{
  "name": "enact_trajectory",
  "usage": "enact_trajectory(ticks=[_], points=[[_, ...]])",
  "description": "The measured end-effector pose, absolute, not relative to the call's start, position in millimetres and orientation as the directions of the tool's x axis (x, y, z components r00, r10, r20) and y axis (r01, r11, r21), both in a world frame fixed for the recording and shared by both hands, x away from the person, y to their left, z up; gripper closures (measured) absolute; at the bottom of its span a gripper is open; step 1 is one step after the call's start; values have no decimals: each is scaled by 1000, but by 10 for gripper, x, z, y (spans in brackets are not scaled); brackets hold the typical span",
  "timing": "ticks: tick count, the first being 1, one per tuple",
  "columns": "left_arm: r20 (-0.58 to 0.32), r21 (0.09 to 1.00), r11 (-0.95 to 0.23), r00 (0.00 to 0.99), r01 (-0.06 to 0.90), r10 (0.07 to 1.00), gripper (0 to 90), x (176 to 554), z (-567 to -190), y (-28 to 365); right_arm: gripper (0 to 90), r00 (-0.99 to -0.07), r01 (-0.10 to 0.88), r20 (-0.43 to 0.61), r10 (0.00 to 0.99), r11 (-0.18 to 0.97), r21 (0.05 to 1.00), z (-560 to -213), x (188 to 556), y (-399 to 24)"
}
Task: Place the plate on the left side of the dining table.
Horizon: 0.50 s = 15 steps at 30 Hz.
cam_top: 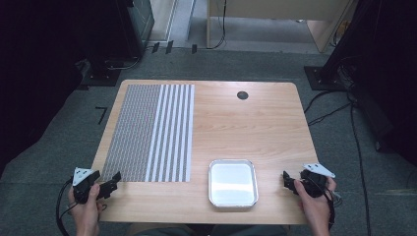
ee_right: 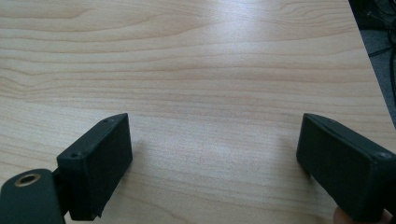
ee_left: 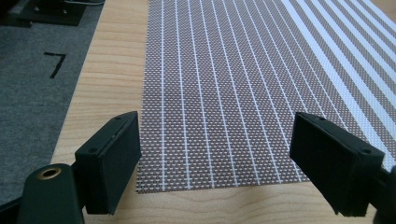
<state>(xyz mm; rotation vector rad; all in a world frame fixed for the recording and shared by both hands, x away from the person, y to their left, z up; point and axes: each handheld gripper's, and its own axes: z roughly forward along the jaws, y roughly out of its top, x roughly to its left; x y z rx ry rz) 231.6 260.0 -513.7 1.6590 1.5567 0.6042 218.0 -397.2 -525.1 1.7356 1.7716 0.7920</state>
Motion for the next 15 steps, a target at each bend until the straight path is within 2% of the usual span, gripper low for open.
enact_trajectory(ticks=[7,15], points=[[-128,801,26,127,598,984,165,2296,-5065,2532,138,-5,678,47,999,-31,734,-5245,2167,-3984],[-123,815,-4,181,579,976,165,2307,-4961,2226,140,9,661,83,997,-68,747,-5196,2155,-3975]])
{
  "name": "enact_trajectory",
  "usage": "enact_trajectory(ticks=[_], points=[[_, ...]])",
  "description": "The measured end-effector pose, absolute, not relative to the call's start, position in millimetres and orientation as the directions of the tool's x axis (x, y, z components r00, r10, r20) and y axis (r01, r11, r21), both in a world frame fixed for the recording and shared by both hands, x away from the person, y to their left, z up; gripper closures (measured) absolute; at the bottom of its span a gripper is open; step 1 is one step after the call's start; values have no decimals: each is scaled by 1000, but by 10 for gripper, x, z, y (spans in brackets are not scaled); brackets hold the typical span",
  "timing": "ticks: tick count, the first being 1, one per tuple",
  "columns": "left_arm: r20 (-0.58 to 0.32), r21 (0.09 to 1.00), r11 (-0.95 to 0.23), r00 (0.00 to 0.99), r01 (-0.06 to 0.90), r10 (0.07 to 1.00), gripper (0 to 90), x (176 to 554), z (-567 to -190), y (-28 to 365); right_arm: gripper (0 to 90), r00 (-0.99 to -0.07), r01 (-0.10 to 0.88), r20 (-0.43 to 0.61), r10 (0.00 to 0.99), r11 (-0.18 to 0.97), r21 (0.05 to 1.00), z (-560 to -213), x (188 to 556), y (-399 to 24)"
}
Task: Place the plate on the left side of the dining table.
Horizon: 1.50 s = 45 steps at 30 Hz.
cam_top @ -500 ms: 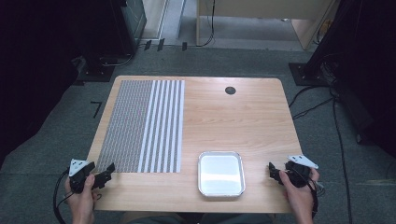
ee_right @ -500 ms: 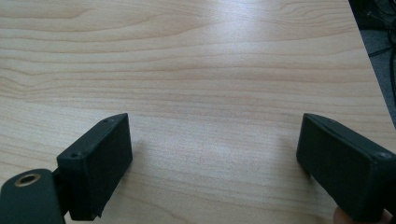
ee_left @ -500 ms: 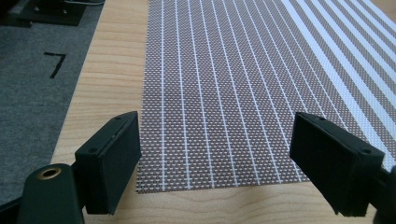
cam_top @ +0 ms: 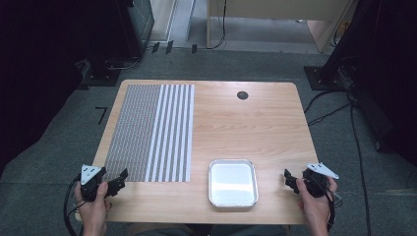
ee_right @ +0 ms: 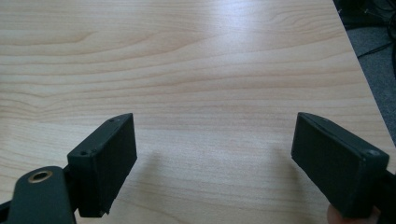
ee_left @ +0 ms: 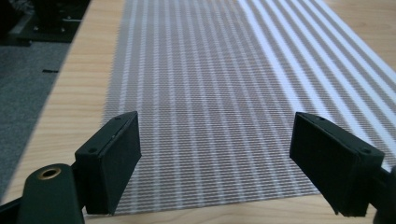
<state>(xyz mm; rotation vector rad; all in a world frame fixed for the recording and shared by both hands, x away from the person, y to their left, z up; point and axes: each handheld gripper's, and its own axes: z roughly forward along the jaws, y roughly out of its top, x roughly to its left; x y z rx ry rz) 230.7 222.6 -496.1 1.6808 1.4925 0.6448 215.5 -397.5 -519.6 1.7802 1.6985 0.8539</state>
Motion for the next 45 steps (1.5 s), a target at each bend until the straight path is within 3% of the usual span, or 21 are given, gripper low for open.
enact_trajectory(ticks=[7,24,45], points=[[-111,820,-53,248,570,962,154,2294,-4887,1815,141,-2,642,95,995,-72,763,-5118,2113,-3919],[-136,812,-64,293,580,946,153,2264,-4804,1320,142,-33,621,167,985,-111,776,-4968,2069,-3789],[-157,804,-129,417,580,895,112,2218,-4758,560,141,-91,587,187,978,-99,804,-4776,2013,-3554]])
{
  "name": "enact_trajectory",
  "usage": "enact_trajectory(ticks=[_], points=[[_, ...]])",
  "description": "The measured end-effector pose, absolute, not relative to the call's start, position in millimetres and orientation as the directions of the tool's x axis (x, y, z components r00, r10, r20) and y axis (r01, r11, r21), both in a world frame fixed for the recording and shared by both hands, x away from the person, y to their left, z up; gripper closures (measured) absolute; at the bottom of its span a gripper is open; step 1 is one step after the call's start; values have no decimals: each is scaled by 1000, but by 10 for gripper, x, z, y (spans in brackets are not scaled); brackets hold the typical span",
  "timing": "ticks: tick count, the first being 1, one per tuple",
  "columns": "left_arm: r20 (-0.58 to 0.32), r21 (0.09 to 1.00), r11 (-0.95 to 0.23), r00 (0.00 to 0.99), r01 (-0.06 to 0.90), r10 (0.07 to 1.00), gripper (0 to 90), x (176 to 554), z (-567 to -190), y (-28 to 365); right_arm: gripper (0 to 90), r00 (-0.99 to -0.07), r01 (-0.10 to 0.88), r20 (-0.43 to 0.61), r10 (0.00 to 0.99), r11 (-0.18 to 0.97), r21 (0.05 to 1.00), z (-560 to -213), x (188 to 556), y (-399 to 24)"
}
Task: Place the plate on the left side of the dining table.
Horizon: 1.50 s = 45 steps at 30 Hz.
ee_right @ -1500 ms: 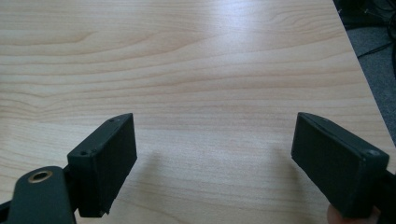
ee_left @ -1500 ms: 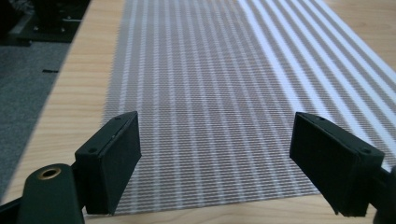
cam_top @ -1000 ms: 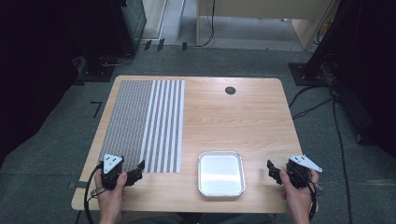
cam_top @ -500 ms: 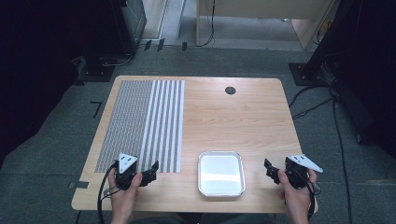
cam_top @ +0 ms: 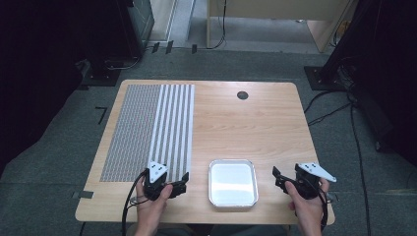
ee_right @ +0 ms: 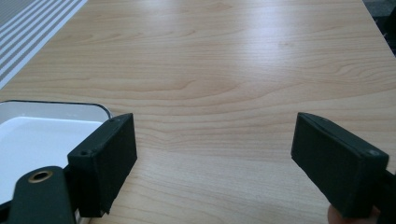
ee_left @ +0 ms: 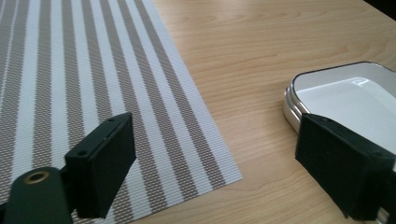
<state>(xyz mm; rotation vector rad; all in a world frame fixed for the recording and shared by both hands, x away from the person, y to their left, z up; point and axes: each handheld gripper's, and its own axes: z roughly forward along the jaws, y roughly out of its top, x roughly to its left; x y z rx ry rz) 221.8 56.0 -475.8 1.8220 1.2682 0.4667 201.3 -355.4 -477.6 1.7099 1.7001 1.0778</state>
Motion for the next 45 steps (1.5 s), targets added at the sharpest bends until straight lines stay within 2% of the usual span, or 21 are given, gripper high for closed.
enact_trajectory(ticks=[15,20,22,24,28,30,32,33,34,35,36,38,42,45], points=[[-138,796,-154,422,586,896,110,2159,-4802,223,169,-107,571,227,968,-127,811,-4702,1995,-3355],[-127,792,-175,439,585,889,110,2112,-4821,53,241,-122,552,235,964,-131,823,-4682,1978,-3271],[-137,788,-177,449,590,883,111,2101,-4831,10,325,-132,553,241,961,-130,823,-4680,1975,-3240],[-134,780,-187,450,598,883,113,2088,-4855,-57,446,-158,553,261,952,-134,822,-4677,1965,-3210],[-149,771,-191,463,608,874,143,2076,-4873,-106,516,-183,547,254,950,-116,829,-4684,1950,-3170],[-140,771,-198,465,605,874,195,2054,-4879,-143,563,-186,540,260,948,-123,833,-4708,1938,-3142],[-133,774,-196,459,601,878,312,2027,-4883,-181,621,-194,572,308,932,-147,807,-4747,1941,-3117],[-142,775,-193,463,602,875,312,2016,-4885,-194,621,-194,572,308,932,-147,807,-4747,1941,-3117],[-157,777,-191,478,600,864,408,1993,-4892,-208,659,-194,582,305,932,-141,801,-4769,1946,-3090],[-157,777,-191,478,600,864,456,1993,-4892,-208,659,-194,582,305,932,-141,801,-4769,1946,-3090],[-163,774,-190,479,604,862,456,1987,-4899,-216,689,-193,598,327,925,-153,787,-4773,1947,-3079],[-177,766,-188,483,614,857,538,1992,-4913,-216,761,-189,628,364,912,-173,758,-4802,1972,-3053],[-214,755,-167,479,635,851,590,2012,-4934,-188,789,-172,654,372,912,-177,736,-4857,2013,-3035],[-204,759,-178,489,626,848,616,2001,-4935,-194,802,-158,673,397,904,-196,713,-4889,2048,-3025]])
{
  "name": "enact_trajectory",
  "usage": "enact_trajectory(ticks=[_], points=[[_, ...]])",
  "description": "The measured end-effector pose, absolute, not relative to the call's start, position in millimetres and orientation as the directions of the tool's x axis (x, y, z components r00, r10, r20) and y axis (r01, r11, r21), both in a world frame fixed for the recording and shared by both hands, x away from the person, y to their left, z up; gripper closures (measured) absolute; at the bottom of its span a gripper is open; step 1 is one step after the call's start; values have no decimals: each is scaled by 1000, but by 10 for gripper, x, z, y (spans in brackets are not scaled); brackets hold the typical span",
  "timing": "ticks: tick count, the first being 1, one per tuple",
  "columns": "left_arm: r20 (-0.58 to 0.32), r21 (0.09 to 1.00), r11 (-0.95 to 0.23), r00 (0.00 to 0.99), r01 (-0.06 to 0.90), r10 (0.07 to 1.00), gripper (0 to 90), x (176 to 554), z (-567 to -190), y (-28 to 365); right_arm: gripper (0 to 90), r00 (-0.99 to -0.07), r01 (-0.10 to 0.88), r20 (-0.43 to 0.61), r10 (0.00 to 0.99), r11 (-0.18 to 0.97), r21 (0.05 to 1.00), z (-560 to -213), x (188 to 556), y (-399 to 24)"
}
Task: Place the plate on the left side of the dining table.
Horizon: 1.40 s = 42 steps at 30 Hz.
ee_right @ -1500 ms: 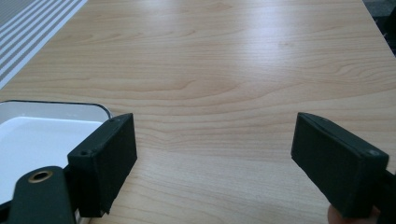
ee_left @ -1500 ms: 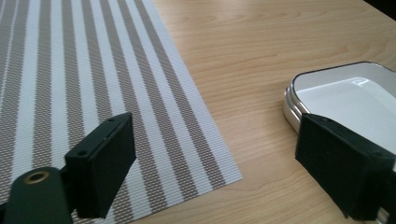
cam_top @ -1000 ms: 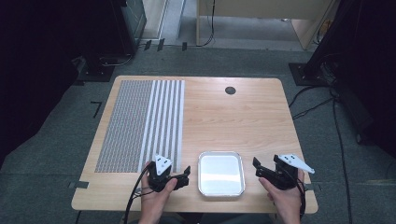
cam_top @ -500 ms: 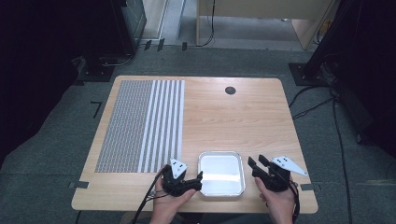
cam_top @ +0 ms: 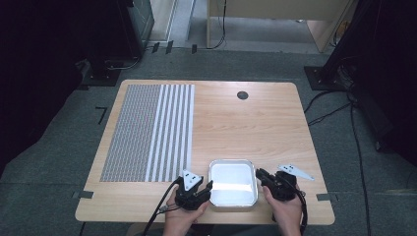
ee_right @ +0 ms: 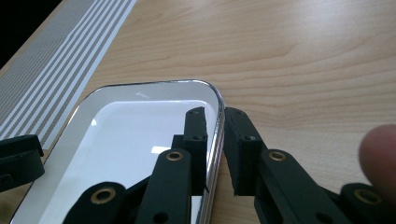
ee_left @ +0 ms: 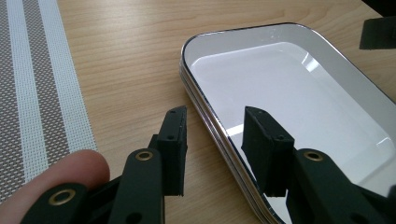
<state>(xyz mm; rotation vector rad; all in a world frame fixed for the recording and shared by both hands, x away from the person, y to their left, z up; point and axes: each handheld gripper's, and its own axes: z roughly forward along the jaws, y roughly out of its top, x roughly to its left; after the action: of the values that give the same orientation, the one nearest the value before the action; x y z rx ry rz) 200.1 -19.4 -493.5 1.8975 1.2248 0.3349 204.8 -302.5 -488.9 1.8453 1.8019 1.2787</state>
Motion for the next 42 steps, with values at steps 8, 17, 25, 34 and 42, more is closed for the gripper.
enact_trajectory(ticks=[8,17,25,34,42], points=[[-189,760,-209,517,616,835,721,1956,-4963,-261,834,-114,697,420,901,-228,679,-4974,2092,-2990],[-177,758,-224,524,613,833,750,1958,-4981,-283,865,-86,704,405,910,-232,671,-5004,2092,-2922],[-153,765,-232,519,601,841,715,1944,-4981,-304,900,-7,675,436,900,-317,667,-4964,2044,-2879],[-154,777,-225,524,588,837,692,1921,-4964,-321,900,6,642,470,883,-364,675,-4888,1981,-2915],[-151,778,-235,538,582,830,680,1907,-4972,-356,844,-3,639,340,940,-260,724,-4870,1965,-2849]])
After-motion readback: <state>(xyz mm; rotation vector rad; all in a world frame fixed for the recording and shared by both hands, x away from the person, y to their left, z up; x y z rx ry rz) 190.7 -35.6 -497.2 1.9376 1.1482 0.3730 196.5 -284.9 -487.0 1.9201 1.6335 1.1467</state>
